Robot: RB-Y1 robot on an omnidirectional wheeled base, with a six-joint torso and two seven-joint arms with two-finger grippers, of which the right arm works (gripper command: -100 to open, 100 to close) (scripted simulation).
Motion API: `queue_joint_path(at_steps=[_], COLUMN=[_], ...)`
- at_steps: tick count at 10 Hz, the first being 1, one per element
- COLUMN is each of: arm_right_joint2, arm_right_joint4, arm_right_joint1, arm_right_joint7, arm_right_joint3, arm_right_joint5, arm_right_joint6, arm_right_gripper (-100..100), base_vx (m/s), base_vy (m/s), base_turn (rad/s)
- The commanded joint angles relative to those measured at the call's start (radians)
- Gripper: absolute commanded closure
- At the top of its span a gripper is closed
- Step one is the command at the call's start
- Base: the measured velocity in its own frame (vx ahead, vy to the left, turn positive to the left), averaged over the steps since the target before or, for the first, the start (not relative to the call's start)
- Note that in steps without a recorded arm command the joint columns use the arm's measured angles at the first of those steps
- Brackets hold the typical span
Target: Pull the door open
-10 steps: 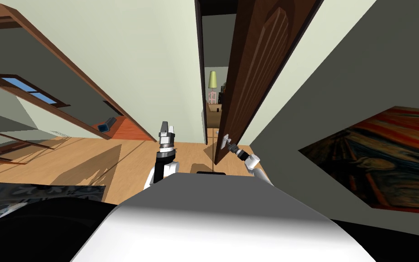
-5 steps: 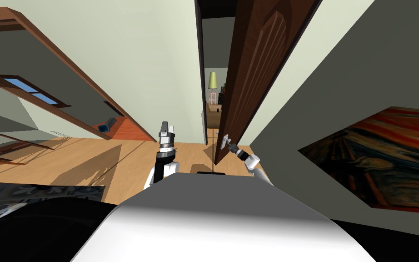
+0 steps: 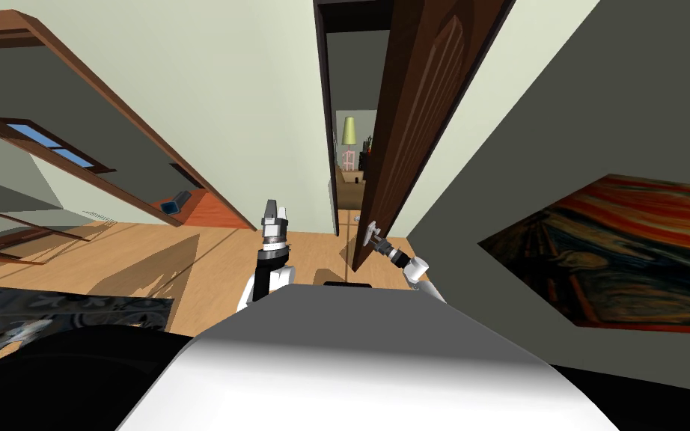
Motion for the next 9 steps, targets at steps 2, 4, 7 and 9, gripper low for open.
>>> queue_joint_path(at_steps=[2,4,7,9], arm_right_joint2=[-0.014,-0.014,-0.014,-0.009], arm_right_joint4=[-0.029,-0.029,-0.029,-0.022], arm_right_joint1=[0.006,0.006,0.006,0.03], arm_right_joint7=[0.036,0.036,0.036,0.046], arm_right_joint3=[-0.01,-0.01,-0.01,0.011], arm_right_joint5=[-0.032,-0.032,-0.032,-0.031], arm_right_joint6=[0.02,0.02,0.02,0.031], arm_right_gripper=[-100,-100,-100,-100], base_vx=[-0.052,0.001,0.003,-0.026], base_vy=[-0.147,-0.054,0.017,-0.063], base_turn=[-0.021,-0.007,-0.004,0.024])
